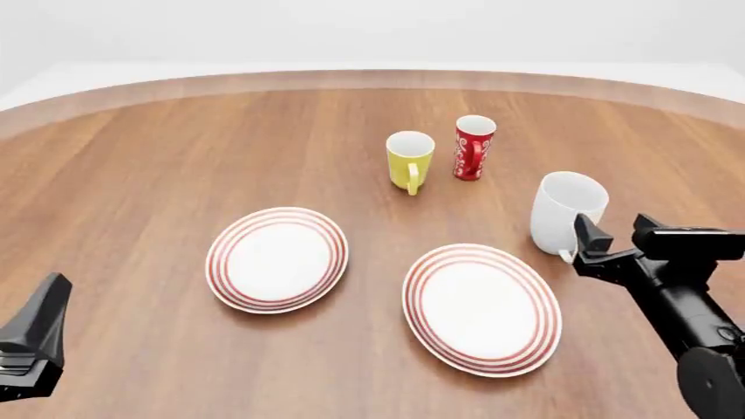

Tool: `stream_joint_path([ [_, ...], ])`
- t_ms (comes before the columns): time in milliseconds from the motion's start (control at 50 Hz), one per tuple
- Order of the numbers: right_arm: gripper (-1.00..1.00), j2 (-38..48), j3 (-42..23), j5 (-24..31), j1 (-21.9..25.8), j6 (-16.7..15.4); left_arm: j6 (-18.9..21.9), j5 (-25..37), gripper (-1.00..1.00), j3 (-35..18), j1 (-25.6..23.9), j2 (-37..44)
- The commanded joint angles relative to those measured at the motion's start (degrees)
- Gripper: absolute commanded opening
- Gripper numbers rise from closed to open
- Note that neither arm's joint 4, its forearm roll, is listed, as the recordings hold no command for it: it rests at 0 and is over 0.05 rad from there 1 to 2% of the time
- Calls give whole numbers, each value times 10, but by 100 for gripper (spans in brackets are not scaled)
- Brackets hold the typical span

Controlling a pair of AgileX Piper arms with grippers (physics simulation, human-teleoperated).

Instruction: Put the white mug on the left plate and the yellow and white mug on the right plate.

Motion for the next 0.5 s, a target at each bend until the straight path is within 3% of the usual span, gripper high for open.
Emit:
stream_joint_path([
  [20, 100, 46, -24, -5, 5, 6, 0, 0, 100, 0, 0, 0],
  [460, 100, 76, -38, -5, 7, 13, 0, 0, 100, 0, 0, 0],
  [500, 100, 126, -54, -6, 1, 23, 0, 0, 100, 0, 0, 0],
])
